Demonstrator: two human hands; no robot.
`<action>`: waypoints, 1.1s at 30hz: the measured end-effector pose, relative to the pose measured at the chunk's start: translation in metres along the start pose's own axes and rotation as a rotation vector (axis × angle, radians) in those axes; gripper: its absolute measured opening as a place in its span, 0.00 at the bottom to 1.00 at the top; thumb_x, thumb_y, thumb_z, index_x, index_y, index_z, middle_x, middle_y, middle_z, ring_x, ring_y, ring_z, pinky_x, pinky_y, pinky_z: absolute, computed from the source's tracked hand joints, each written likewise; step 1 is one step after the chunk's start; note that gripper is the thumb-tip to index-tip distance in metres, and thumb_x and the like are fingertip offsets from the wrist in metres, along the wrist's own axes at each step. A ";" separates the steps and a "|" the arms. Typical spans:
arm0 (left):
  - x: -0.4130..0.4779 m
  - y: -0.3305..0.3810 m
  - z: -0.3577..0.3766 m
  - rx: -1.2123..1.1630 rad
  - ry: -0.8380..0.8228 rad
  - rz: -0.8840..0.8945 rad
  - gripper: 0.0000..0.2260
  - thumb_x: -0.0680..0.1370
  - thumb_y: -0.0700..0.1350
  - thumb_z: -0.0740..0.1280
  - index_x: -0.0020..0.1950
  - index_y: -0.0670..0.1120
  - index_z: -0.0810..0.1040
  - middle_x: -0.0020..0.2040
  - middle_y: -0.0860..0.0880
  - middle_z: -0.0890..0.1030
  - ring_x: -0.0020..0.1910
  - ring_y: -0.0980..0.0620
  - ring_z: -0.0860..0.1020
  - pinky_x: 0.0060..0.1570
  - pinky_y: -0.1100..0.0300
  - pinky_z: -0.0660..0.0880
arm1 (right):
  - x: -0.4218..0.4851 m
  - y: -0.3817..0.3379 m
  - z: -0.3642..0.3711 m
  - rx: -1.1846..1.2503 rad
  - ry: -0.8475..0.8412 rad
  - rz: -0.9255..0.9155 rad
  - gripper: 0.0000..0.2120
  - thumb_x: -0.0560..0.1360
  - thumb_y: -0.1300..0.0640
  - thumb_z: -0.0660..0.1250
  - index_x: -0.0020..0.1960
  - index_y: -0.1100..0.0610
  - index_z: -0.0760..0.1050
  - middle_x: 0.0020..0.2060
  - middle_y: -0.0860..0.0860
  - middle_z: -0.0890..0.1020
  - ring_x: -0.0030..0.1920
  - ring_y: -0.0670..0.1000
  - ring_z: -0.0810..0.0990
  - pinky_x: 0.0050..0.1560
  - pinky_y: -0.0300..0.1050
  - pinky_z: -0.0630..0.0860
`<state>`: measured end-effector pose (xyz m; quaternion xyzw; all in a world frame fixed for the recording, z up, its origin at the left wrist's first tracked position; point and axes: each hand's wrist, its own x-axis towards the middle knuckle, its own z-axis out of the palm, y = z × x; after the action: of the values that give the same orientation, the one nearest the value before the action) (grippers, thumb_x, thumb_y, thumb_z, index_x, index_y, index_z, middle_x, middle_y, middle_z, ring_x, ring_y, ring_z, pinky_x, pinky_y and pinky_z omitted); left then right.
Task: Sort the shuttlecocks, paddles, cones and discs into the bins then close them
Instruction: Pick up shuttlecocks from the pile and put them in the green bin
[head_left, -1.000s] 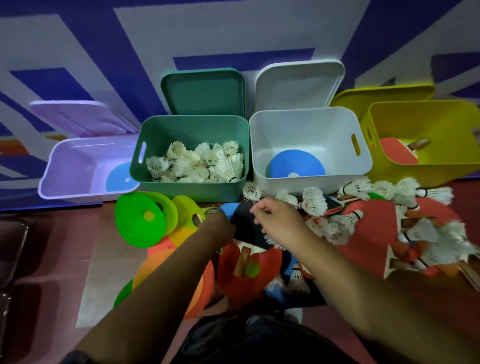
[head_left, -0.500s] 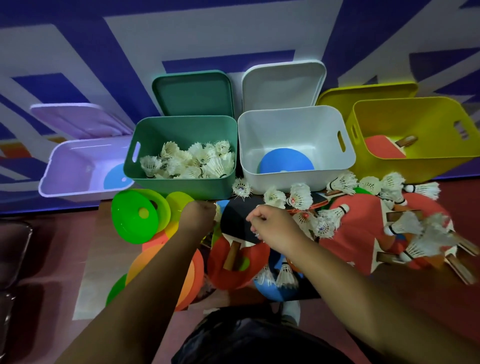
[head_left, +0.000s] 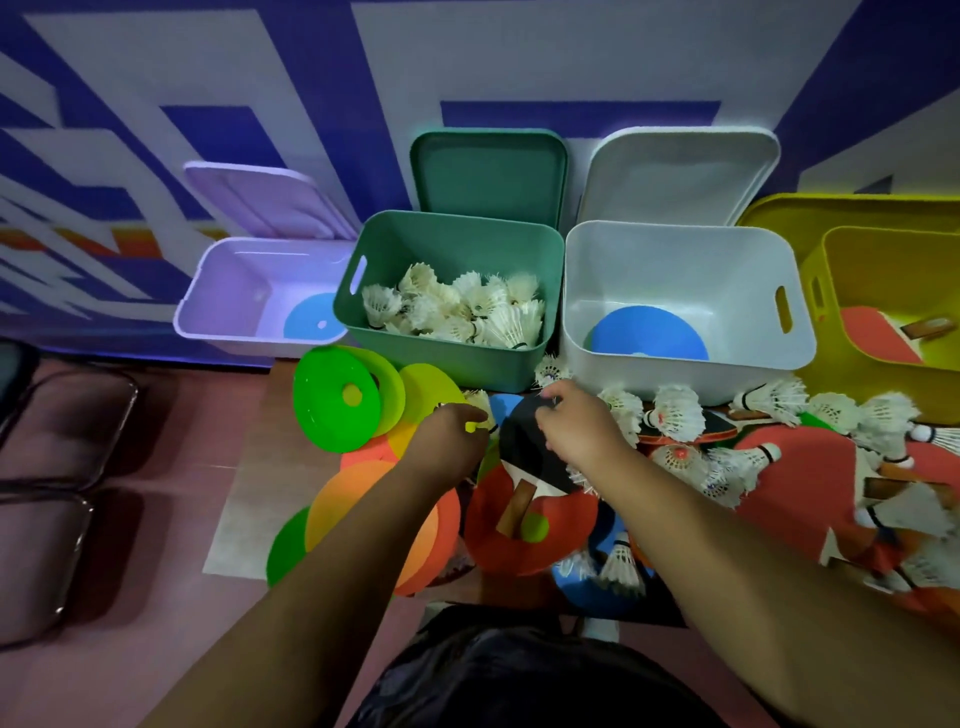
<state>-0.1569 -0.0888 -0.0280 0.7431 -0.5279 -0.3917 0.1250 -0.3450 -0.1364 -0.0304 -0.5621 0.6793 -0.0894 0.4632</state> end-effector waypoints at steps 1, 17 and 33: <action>0.003 0.002 0.001 0.023 -0.008 0.020 0.17 0.80 0.44 0.69 0.69 0.45 0.81 0.63 0.41 0.84 0.60 0.42 0.83 0.58 0.52 0.78 | 0.005 0.001 0.000 0.011 0.019 0.024 0.19 0.74 0.49 0.62 0.65 0.42 0.75 0.52 0.53 0.85 0.50 0.59 0.86 0.53 0.58 0.85; 0.074 0.038 0.034 0.389 -0.176 -0.094 0.19 0.83 0.49 0.62 0.67 0.38 0.76 0.67 0.38 0.76 0.71 0.38 0.71 0.75 0.46 0.65 | 0.031 -0.012 -0.013 0.099 -0.086 0.212 0.28 0.79 0.57 0.62 0.79 0.45 0.70 0.54 0.56 0.84 0.48 0.57 0.87 0.48 0.54 0.87; 0.089 0.014 0.021 0.383 -0.187 -0.122 0.11 0.78 0.42 0.65 0.52 0.39 0.85 0.52 0.39 0.85 0.53 0.39 0.83 0.43 0.55 0.72 | 0.041 0.011 -0.008 0.098 -0.026 0.141 0.38 0.70 0.58 0.56 0.80 0.53 0.68 0.78 0.56 0.70 0.71 0.61 0.78 0.71 0.63 0.75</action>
<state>-0.1700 -0.1680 -0.0735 0.7443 -0.5561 -0.3582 -0.0920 -0.3557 -0.1702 -0.0545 -0.4906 0.7058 -0.0824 0.5044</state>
